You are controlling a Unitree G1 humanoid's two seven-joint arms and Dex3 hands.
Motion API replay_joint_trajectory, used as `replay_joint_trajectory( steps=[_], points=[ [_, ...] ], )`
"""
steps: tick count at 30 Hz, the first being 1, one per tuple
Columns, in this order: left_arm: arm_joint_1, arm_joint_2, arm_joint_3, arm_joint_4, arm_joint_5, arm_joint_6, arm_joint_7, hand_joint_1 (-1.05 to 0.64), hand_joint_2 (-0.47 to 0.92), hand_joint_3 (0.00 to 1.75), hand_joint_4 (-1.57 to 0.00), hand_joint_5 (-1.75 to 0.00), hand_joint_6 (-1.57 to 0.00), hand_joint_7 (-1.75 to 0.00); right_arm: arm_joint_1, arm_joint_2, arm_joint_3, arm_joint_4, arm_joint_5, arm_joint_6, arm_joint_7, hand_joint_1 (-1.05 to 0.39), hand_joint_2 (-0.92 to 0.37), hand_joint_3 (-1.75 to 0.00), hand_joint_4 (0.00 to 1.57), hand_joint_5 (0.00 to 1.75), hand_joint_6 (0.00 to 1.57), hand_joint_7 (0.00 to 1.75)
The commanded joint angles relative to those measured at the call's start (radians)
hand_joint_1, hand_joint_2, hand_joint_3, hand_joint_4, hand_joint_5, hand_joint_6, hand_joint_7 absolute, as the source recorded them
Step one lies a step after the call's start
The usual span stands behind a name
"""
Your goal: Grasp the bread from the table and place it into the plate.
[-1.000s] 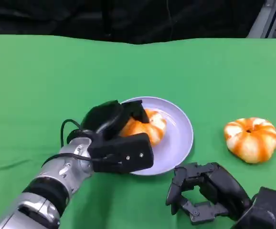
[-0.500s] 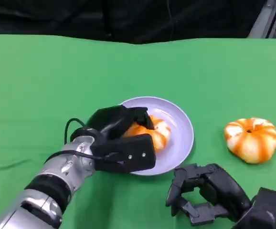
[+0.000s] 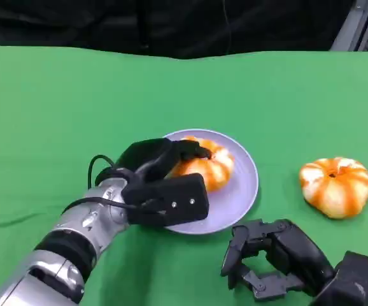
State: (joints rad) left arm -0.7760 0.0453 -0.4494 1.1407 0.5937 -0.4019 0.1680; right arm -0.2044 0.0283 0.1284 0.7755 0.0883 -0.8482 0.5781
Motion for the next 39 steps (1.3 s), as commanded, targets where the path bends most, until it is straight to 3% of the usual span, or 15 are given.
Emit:
replay_joint_trajectory(
  steps=[1, 9, 24, 26, 29, 39],
  points=[
    [-0.027, 0.013, 0.012, -0.012, -0.024, -0.014, -0.036, -0.82, 0.92, 0.66, -0.43, 0.0, -0.36, 0.0, -0.012, -0.004, -0.005, 0.011, 0.012, -0.009, 0.012, 0.08, -0.55, -1.12, 0.98, 1.29, 0.95, 1.06],
    [-0.013, 0.033, 0.042, -0.068, -0.069, -0.015, -0.122, -0.9, 0.92, 0.81, -0.4, -0.01, -0.39, -0.02, -0.011, -0.009, -0.005, 0.004, 0.007, -0.014, 0.012, 0.08, -0.55, -1.13, 0.97, 1.3, 0.94, 1.06],
    [0.004, 0.053, 0.032, -0.117, -0.064, 0.014, -0.128, -0.94, 0.92, 0.81, -0.51, -0.04, -0.52, -0.04, -0.006, -0.009, -0.001, -0.015, 0.0, -0.008, 0.003, 0.1, -0.54, -1.14, 0.97, 1.32, 0.94, 1.07],
    [0.007, 0.052, 0.03, -0.117, -0.059, 0.015, -0.103, -0.9, 0.92, 0.81, -0.75, -0.09, -0.76, -0.07, -0.004, -0.011, 0.0, -0.023, -0.003, -0.004, -0.001, 0.11, -0.54, -1.14, 0.97, 1.32, 0.94, 1.07],
    [0.005, 0.046, 0.03, -0.116, -0.057, 0.02, -0.081, -0.87, 0.92, 0.81, -0.8, -0.06, -0.96, -0.11, -0.005, -0.011, -0.001, -0.021, 0.004, -0.006, 0.006, 0.11, -0.53, -1.15, 0.97, 1.32, 0.94, 1.08],
    [0.011, 0.049, 0.03, -0.142, -0.052, 0.039, -0.07, -0.83, 0.92, 0.8, -0.77, -0.02, -0.93, -0.05, -0.003, -0.01, 0.001, -0.026, -0.002, -0.005, 0.002, 0.12, -0.52, -1.17, 0.97, 1.33, 0.94, 1.09]
  ],
)
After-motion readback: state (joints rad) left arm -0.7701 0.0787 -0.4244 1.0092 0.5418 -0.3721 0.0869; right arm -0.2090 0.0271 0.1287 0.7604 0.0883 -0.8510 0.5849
